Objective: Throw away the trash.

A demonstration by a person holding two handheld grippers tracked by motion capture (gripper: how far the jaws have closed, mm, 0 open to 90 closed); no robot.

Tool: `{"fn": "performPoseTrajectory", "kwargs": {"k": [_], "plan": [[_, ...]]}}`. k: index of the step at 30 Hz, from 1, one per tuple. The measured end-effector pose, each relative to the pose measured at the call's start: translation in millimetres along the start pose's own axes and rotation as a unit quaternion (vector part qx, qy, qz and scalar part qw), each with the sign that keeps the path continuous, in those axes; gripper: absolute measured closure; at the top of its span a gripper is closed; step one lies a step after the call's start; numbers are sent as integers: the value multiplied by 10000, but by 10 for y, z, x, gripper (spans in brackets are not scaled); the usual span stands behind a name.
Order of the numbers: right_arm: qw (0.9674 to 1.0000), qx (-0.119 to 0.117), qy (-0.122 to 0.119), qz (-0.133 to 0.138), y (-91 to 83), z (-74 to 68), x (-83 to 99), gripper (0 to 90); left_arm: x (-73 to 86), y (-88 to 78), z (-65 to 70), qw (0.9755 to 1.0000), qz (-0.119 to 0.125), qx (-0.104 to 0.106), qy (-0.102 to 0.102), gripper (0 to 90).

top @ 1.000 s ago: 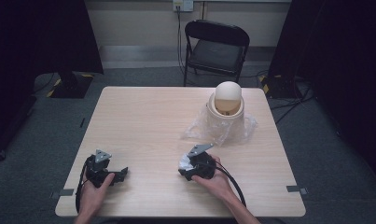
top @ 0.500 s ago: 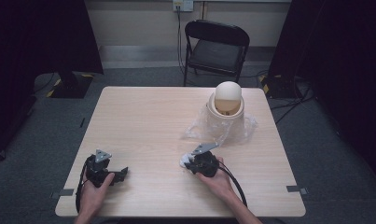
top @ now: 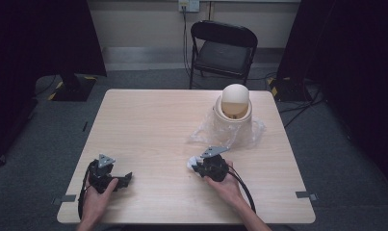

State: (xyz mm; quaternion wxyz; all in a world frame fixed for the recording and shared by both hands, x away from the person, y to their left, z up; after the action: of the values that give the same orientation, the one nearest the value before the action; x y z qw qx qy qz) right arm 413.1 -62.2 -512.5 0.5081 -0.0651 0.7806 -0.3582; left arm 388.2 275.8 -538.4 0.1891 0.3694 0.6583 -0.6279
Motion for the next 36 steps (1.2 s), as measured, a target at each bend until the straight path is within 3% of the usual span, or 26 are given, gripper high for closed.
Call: {"fn": "performPoseTrajectory", "kwargs": {"k": [25, 33, 36], "plan": [[9985, 171, 282, 431, -327, 76, -106, 821, 0, 0, 0, 10000, -1, -1, -1, 0], [9981, 178, 246, 543, -415, 109, -167, 818, 0, 0, 0, 10000, -1, 0, 0, 0], [9979, 351, 167, 516, -467, 144, -221, 818, 0, 0, 0, 10000, -2, 0, 0, 0]]}}
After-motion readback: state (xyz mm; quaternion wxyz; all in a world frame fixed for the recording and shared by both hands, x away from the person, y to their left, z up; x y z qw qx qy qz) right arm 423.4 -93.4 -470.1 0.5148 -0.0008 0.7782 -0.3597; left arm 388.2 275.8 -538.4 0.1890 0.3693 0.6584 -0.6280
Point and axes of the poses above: each handheld gripper's, and its own axes: y roughly forward along the jaws, x roughly out of its underside, z roughly to its right, the point moved 5 cm from there along y, roughly forward along the jaws, and after that the axes turned 12 degrees about -x, right-handed, at the moved point
